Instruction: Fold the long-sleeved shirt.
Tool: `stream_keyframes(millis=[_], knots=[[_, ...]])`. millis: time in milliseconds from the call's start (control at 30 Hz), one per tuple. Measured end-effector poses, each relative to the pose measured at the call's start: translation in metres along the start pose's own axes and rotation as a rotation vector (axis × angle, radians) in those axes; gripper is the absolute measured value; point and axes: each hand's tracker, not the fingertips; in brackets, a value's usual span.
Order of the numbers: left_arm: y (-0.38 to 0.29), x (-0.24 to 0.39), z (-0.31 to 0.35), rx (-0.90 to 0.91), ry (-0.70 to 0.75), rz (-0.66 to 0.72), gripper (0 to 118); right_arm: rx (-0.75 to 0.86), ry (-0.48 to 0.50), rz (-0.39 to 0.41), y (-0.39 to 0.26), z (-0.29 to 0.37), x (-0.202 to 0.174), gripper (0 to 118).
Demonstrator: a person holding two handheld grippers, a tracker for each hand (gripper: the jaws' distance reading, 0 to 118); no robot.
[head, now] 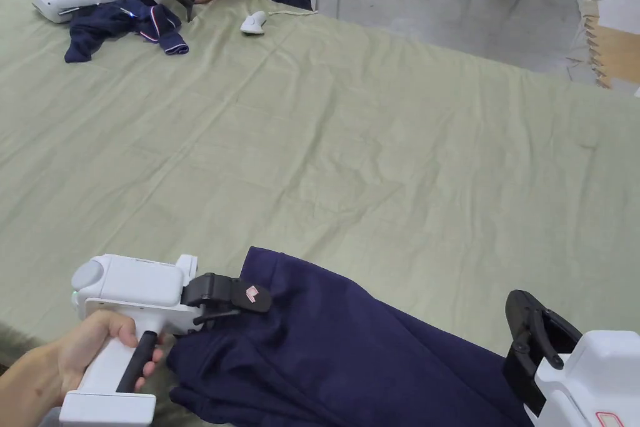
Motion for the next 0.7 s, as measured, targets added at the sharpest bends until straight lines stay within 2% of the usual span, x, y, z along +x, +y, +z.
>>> stream_keyframes(millis=[67,100,133,167,200,233,267,300,333,367,467,600,700], knots=[[-0.009,-0.006,-0.018,0.010,-0.002,-0.023,91,-0.005,0.000,-0.002,-0.001,-0.003,0.001,0],[0.008,0.005,-0.020,0.004,-0.007,-0.027,85,-0.008,-0.001,-0.008,-0.001,-0.005,0.001,0],[0.005,0.005,-0.027,0.005,0.005,-0.031,63,-0.014,-0.001,-0.014,-0.002,-0.006,0.002,0],[0.001,0.005,-0.033,0.008,0.054,-0.040,26,-0.017,-0.006,-0.021,-0.003,-0.006,0.002,0],[-0.005,0.002,-0.039,0.007,0.075,-0.045,17,-0.021,-0.008,-0.026,-0.005,-0.007,0.004,0],[-0.012,-0.011,-0.041,0.009,0.185,-0.068,16,-0.025,-0.007,-0.031,-0.005,-0.007,0.005,0],[-0.016,-0.022,-0.036,0.023,0.202,-0.056,16,-0.027,-0.010,-0.034,-0.006,-0.007,0.006,0],[-0.022,-0.020,-0.037,0.020,0.082,-0.030,16,-0.030,-0.014,-0.036,-0.007,-0.007,0.007,0],[-0.031,-0.012,-0.040,0.031,0.038,-0.040,16,-0.033,-0.017,-0.037,-0.009,-0.008,0.009,0],[-0.002,0.014,0.004,0.054,0.107,-0.079,16,-0.036,-0.022,-0.041,-0.009,-0.009,0.011,0],[-0.009,0.029,0.014,0.069,0.115,-0.115,16,-0.037,-0.023,-0.057,-0.009,-0.010,0.016,0],[0.011,0.056,0.060,0.114,0.125,-0.171,16,-0.031,-0.039,-0.038,-0.006,-0.011,0.020,0],[0.038,0.063,0.108,0.189,0.225,-0.201,16,-0.024,-0.042,-0.045,-0.003,-0.013,0.023,0]])
